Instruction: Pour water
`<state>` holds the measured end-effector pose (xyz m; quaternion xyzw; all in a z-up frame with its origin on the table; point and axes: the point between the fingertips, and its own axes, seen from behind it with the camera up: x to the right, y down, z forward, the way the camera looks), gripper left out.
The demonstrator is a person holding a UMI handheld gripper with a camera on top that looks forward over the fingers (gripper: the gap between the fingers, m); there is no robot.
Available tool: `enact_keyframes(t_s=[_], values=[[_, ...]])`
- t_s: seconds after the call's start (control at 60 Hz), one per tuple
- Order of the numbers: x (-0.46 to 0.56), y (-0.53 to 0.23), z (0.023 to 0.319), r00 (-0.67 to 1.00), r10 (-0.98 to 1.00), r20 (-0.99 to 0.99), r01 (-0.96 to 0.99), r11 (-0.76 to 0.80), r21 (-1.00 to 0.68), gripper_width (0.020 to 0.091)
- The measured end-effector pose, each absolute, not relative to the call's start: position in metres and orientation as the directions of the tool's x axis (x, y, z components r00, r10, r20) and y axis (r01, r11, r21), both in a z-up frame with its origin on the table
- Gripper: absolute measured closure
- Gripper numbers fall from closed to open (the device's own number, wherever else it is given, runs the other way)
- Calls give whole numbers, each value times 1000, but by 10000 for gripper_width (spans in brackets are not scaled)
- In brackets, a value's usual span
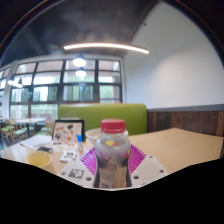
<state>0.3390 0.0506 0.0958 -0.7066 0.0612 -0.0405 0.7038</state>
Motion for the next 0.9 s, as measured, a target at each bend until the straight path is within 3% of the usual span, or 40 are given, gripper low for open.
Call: enact_keyframes(t_s=[0.267, 0.367, 0.467, 0.533, 0.8, 0.9], values=[[339, 58, 99, 991, -137, -6, -9, -17, -1000, 727], [338, 50, 96, 988, -153, -5, -10, -33, -999, 573], [340, 38, 99, 985, -171, -3, -15, -70, -997, 247], [331, 7, 105, 985, -174, -13, -24, -64, -998, 299], [265, -130, 152, 985, -168, -36, -47, -63, -997, 289], [234, -182, 157, 987, -158, -37, -48, -63, -997, 291]])
